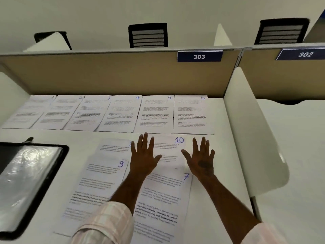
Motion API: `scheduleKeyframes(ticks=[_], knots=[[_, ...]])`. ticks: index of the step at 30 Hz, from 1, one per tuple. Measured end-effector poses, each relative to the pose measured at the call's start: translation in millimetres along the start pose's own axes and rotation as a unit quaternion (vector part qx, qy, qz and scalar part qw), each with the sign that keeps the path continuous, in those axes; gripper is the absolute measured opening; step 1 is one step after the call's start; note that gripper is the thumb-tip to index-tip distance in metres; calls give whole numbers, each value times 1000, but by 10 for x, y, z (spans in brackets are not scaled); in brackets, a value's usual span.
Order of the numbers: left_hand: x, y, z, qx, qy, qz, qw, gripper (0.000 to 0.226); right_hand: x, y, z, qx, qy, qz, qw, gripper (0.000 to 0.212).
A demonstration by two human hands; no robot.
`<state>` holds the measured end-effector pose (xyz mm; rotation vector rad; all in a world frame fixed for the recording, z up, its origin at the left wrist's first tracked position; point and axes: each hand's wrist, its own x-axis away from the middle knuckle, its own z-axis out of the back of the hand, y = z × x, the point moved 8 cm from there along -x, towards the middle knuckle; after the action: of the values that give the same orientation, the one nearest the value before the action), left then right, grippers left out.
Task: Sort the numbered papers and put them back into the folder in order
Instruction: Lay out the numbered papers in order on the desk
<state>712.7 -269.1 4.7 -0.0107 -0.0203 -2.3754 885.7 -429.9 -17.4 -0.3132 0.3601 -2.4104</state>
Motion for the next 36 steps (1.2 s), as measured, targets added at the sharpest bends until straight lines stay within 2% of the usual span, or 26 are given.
scheduleKeyframes(ticks=[4, 10, 13, 17, 21, 25, 29, 36], knots=[[457, -216, -32, 5, -16, 27, 1000, 86, 350, -111, -108, 10, -17, 21, 1000, 98], [855, -506, -34, 9, -33, 49, 998, 87, 709, -325, -214, 19, -11, 21, 1000, 90], [949, -663, -82, 17, -40, 43, 998, 87, 822, -437, -237, 21, 15, 21, 999, 93], [1051, -856, -168, 37, -52, 24, 998, 87, 1011, -652, -316, 28, 24, -5, 999, 96], [1142, -953, -279, 39, -43, -10, 998, 83, 1231, -809, -462, 23, 7, -51, 998, 80], [1236, -906, -311, 33, -43, -24, 998, 82, 1499, -823, -583, 21, -6, -84, 996, 77], [1360, -825, -297, 63, -75, -5, 995, 88, 1749, -679, -602, 23, 5, -125, 992, 74], [1609, -714, -448, 70, -100, 68, 990, 85, 2045, -378, -671, 0, 19, -215, 976, 69]])
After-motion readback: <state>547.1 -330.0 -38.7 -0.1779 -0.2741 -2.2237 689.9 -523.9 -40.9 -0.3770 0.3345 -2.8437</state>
